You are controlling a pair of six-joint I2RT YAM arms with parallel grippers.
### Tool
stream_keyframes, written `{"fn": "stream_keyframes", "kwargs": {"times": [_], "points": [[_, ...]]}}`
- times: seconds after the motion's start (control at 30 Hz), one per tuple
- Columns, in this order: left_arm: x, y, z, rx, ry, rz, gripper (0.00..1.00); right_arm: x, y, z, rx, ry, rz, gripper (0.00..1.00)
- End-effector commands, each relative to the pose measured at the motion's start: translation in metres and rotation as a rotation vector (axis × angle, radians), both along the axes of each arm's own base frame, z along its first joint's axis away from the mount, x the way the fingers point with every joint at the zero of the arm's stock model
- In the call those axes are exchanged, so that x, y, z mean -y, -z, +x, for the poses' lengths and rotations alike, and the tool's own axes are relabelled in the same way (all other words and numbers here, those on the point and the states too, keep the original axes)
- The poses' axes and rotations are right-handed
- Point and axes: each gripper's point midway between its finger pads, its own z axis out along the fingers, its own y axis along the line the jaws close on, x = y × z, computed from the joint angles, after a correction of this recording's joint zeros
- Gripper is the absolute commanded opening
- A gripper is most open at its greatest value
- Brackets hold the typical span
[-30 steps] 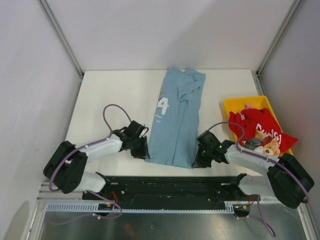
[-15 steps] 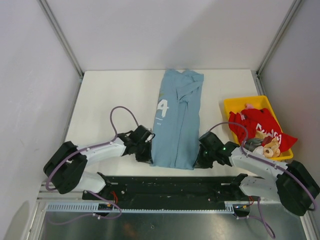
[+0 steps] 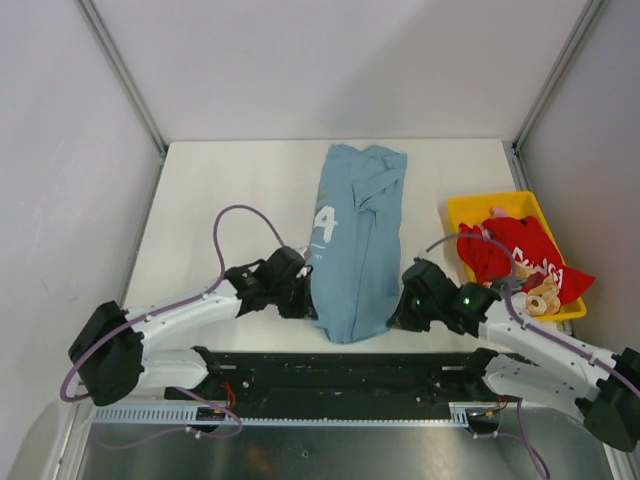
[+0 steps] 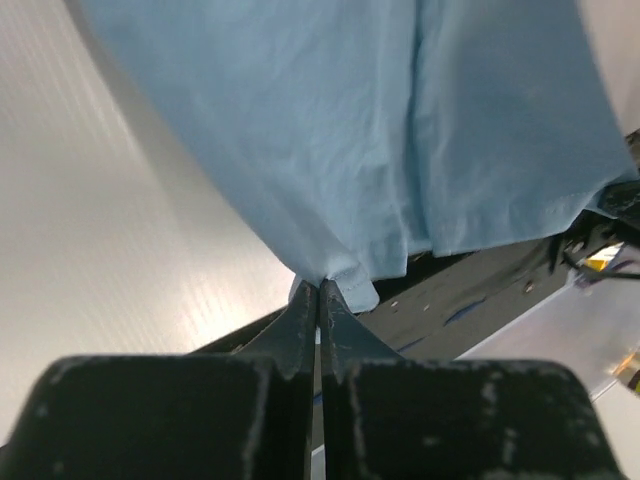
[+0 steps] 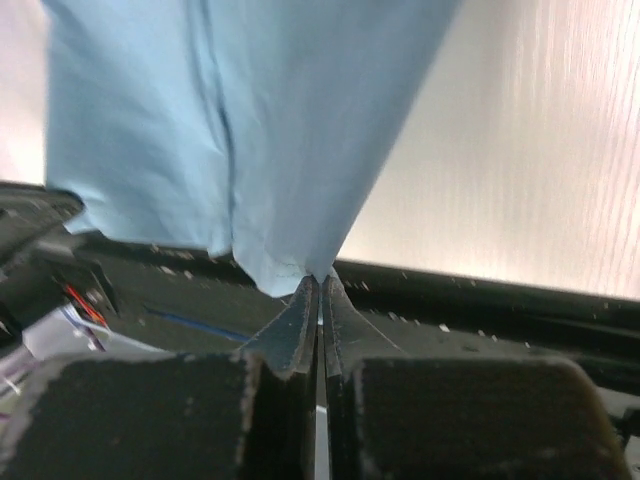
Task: Fold and stack the t-shirts
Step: Grab the bottom of the folded rectangular tshirt with both arms, then fold the folded rectangular tshirt in 1/3 of the way
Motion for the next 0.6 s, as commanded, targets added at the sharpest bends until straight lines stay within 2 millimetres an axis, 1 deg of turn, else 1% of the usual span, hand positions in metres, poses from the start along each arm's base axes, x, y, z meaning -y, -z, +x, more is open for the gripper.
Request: {"fn": "stream_keyframes", "kwargs": {"times": [0.0,0.17,0.27,0.4,0.57], "points": [[0.022,-0.042,0.051,0.119,-0.050,-0.053,0.00,-0.002,-0.034,0.059,0.154,0.039,-0.072,0.00],[0.037,-0.061,0.110,0.172,-0.124,-0.055,0.00,-0.009,-0.049,0.128,0.233,0.076,-0.061,0.00],[0.045,-0.064,0.146,0.187,-0.176,-0.053,0.00,-0.010,-0.051,0.169,0.267,0.104,-0.073,0.00],[0.053,-0.057,0.187,0.187,-0.229,-0.051,0.00,-0.009,-0.046,0.218,0.299,0.143,-0.076,0.00],[0.061,-0.042,0.231,0.181,-0.263,-0.044,0.00,-0.001,-0.026,0.267,0.302,0.202,-0.088,0.00]]}}
